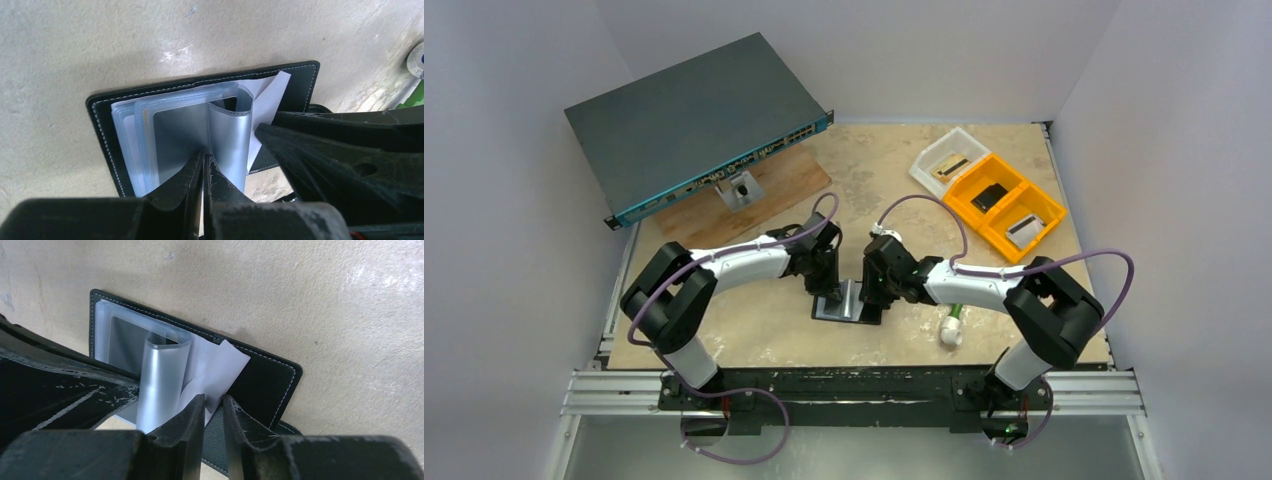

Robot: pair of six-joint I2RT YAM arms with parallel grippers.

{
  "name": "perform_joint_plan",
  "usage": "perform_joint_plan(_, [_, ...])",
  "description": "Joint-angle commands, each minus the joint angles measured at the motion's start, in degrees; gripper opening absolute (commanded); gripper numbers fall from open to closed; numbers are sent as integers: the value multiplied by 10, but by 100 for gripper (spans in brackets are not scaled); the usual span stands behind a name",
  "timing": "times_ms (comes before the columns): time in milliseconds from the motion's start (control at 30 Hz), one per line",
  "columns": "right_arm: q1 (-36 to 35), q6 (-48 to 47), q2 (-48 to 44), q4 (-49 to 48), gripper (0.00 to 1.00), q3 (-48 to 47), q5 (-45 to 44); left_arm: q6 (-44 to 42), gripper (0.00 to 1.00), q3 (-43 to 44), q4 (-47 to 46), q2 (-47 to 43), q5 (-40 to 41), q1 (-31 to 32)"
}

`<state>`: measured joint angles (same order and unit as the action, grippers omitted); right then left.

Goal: Take the credit cards out of the card holder
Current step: Remove the credit card from the card holder.

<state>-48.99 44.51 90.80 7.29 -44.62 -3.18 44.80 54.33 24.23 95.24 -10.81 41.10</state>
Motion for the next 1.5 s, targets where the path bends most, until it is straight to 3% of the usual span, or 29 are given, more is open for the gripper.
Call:
perform_joint_plan(0, [1,-11,0,3,23,-19,3,6,3,28,-9,14,-12,9])
perform_joint_plan(400, [7,-18,-76,76,37,-57,-40,17,3,52,-8,28,-24,20])
perform_joint_plan(733, [7,-13,-73,80,38,-49,-50,23,4,47,-23,22,-43,22])
perform_joint_plan(1467, [9,9,-150,118,40,-24,-86,55,25,85,-86,69,-120,36])
